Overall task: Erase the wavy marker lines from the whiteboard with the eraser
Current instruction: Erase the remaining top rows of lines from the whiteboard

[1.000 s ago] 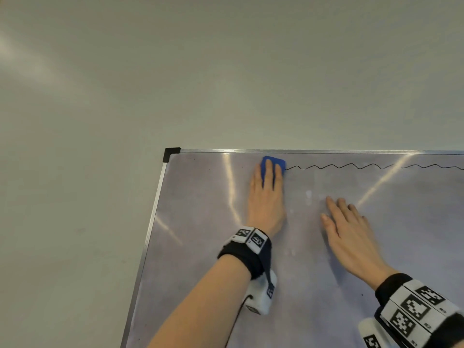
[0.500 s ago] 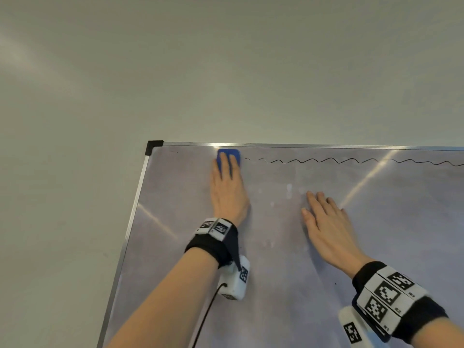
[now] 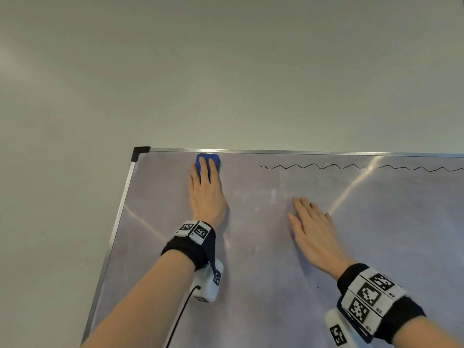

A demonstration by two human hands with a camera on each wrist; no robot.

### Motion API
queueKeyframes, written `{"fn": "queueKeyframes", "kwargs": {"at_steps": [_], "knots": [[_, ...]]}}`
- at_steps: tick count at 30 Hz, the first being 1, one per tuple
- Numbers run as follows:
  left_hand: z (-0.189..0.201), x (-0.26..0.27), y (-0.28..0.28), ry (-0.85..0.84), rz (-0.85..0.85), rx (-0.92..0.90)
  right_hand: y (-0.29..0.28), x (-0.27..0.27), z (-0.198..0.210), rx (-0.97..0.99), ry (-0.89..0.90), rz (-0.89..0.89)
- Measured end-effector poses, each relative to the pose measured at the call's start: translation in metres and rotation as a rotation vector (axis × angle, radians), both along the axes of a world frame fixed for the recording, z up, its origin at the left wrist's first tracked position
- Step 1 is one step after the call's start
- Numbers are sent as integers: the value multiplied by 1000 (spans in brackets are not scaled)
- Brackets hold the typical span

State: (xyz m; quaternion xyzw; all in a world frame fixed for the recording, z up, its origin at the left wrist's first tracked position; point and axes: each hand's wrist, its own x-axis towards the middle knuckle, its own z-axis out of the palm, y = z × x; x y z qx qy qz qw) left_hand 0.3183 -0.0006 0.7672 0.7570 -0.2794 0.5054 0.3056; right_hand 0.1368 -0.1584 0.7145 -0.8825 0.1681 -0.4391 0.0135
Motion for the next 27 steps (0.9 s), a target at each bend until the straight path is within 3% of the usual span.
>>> {"fn": "queueKeyframes", "kwargs": {"at_steps": [2,5,7,11,14,17,20,22,27], "knots": [[4,-14,-17,4,-20,-1,-1,1,-1,14,-11,12],[-5,-42,-52,-101,-89,151,-4,3,-3,22,-14,20],[-11,-59,-59,-56,-172,172,-6,2,-2,25,-17,36],[-1,-54,-34,-20,-203,326,-5,1,6,39,-104,124],[10,-44,-12,-64,-193,478,12,15,17,-85,-159,202],[15,-45,-7,24,-340,421,36,41,36,-157,-167,329],[13,-42,4,92,-510,249,50,59,53,-56,-141,359],[9,-31,19,36,-469,178,57,69,57,-27,-159,312],[2,0,57,-61,-154,121,72,95,65,-130,-249,90]]}}
